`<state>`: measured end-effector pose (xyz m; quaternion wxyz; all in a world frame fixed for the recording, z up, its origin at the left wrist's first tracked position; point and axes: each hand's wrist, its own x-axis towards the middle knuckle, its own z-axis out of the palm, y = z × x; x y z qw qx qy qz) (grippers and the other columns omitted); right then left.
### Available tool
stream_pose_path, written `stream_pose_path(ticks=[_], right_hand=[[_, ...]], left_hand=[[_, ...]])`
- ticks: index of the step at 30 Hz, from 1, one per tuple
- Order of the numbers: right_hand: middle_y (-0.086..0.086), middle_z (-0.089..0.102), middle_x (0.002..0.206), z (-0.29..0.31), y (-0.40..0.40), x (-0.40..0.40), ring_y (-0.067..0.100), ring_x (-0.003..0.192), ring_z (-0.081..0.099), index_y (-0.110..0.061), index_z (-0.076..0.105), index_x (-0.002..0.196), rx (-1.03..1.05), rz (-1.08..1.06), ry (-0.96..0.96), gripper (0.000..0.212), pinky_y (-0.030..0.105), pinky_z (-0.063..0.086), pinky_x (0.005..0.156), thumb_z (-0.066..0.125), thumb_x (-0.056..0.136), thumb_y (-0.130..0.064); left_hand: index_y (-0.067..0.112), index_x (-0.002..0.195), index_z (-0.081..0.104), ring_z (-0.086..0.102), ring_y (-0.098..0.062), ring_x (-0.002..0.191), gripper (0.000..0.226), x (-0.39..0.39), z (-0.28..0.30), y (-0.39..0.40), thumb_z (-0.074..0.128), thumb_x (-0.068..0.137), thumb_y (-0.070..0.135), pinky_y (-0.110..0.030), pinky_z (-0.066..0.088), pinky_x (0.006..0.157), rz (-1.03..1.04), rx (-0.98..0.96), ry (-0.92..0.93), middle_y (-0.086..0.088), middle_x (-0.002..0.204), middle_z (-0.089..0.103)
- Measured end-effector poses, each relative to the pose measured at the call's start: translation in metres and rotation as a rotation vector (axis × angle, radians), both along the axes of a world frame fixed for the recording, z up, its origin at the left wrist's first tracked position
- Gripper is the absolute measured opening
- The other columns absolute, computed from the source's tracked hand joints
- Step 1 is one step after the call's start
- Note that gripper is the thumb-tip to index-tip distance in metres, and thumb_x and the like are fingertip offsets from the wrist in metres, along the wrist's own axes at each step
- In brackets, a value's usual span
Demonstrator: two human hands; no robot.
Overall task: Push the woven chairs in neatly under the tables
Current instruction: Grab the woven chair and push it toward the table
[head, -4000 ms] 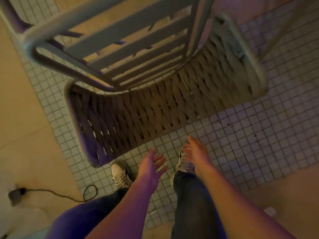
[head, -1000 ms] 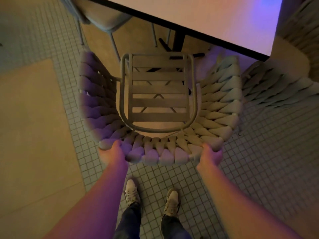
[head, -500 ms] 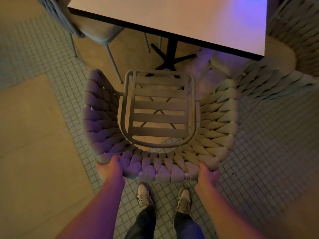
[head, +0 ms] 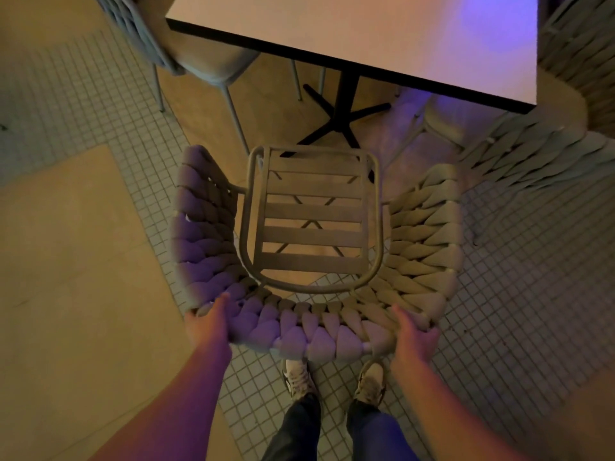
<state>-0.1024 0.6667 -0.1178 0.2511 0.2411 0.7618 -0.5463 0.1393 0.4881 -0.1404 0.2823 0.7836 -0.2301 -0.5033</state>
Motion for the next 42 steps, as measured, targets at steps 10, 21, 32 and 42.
stream_pose_path(ticks=[10,21,32,42], right_hand=[[0.009,0.057,0.130,-0.004,-0.037,-0.158,0.030,0.115,0.055,-0.021,0.039,0.138,0.308,0.658,0.446,0.067,0.038,0.045,0.089,0.070,0.078,-0.024],[0.009,0.050,0.141,-0.011,-0.066,-0.173,0.030,0.122,0.051,-0.025,0.023,0.149,0.369,0.726,0.500,0.073,0.036,0.042,0.092,0.062,0.088,-0.033],[0.008,0.055,0.137,-0.015,-0.099,-0.126,0.029,0.116,0.056,-0.027,0.025,0.148,0.401,0.628,0.508,0.070,0.037,0.048,0.089,0.061,0.088,-0.030],[0.005,0.049,0.142,-0.021,-0.106,-0.119,0.028,0.122,0.052,-0.028,0.024,0.149,0.436,0.545,0.482,0.071,0.036,0.042,0.093,0.061,0.088,-0.035]], left_hand=[[0.020,0.116,0.057,0.057,-0.024,0.085,0.050,0.014,0.001,-0.176,0.078,0.073,0.030,-0.036,0.047,0.072,-0.665,-0.234,-0.301,-0.006,0.098,0.061],[0.003,0.111,0.054,0.053,-0.027,0.083,0.036,0.000,-0.003,-0.228,0.071,0.080,0.009,-0.039,0.039,0.070,-0.879,-0.357,-0.505,-0.016,0.092,0.058],[0.004,0.120,0.052,0.059,-0.035,0.093,0.046,-0.003,-0.002,-0.316,0.073,0.080,0.012,-0.041,0.042,0.076,-1.008,-0.337,-0.524,-0.023,0.104,0.063],[0.010,0.112,0.051,0.055,-0.030,0.082,0.045,-0.024,-0.007,-0.361,0.065,0.084,0.043,-0.041,0.044,0.072,-1.098,-0.289,-0.530,-0.016,0.096,0.061]])
